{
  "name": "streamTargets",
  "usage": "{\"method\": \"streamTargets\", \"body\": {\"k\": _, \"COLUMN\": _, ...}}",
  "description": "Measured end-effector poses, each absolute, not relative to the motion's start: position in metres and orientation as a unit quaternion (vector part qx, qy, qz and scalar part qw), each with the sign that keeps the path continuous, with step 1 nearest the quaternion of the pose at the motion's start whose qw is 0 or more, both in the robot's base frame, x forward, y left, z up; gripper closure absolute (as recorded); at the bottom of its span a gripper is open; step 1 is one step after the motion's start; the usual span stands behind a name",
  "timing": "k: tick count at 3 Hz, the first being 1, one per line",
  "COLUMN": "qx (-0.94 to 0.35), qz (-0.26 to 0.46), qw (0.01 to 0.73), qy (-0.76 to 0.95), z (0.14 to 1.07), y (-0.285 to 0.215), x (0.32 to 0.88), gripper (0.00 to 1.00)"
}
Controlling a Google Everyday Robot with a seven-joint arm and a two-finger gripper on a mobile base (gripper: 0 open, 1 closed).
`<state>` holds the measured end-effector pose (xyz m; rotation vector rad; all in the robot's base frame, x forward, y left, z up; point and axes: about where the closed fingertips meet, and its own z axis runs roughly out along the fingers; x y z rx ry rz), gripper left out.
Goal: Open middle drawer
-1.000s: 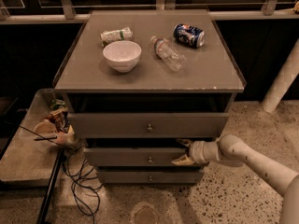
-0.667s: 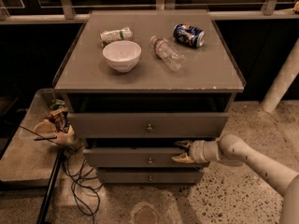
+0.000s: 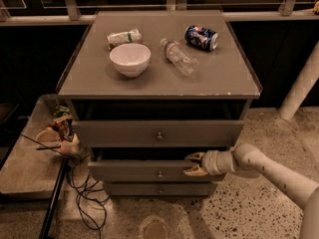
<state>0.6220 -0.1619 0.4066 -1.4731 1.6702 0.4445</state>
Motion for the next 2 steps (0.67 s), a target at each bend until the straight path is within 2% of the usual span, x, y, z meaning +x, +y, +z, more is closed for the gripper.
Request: {"method": "streamTargets", "body": {"k": 2, "qx": -0.585, "qz": 0.181, "qw": 0.425, "qy": 0.667, "z": 0.4074, "y": -0.1647, "x": 0.6135, "gripper": 1.00}}
